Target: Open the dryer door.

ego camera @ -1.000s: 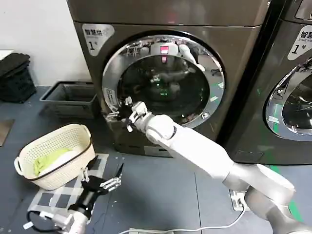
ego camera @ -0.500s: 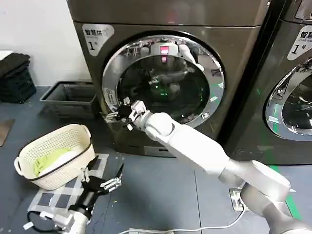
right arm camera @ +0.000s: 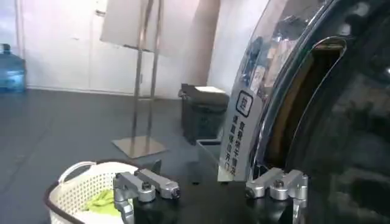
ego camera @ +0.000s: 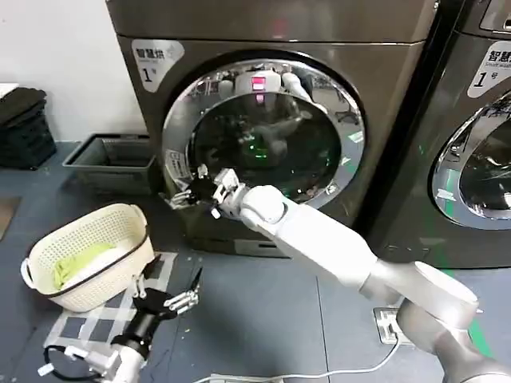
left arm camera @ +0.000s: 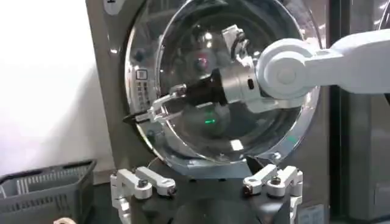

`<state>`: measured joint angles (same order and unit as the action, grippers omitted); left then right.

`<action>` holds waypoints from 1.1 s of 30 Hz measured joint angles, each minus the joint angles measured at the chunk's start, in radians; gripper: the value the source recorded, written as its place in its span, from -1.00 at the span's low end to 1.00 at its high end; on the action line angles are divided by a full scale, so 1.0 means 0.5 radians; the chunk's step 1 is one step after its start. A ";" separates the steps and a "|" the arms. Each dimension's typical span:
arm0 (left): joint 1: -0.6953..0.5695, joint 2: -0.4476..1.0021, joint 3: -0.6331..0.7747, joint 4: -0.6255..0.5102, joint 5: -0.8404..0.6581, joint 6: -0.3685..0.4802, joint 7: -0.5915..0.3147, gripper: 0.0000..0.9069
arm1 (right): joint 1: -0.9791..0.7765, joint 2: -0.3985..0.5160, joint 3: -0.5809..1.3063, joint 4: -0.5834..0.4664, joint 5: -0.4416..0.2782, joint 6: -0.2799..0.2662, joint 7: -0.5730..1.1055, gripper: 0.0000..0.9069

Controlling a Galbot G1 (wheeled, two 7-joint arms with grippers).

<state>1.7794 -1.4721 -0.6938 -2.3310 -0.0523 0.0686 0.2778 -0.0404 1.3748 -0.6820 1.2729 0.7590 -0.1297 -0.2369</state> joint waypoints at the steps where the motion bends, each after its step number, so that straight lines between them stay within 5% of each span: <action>1: 0.005 0.002 -0.004 -0.006 -0.001 0.000 0.000 1.00 | -0.001 -0.011 -0.005 0.020 0.006 0.000 -0.007 1.00; 19: 0.132 0.077 -0.383 -0.154 -0.356 0.102 0.026 1.00 | -0.066 -0.151 -0.022 0.369 0.053 -0.008 -0.053 1.00; 33: -0.004 0.299 -0.878 -0.010 -0.645 0.230 0.042 1.00 | -0.069 -0.232 -0.055 0.552 0.087 -0.008 -0.123 1.00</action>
<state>1.7775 -1.3227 -1.1327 -2.3358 -0.3749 0.1836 0.2988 -0.0750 1.2590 -0.7093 1.5491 0.8025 -0.1336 -0.2983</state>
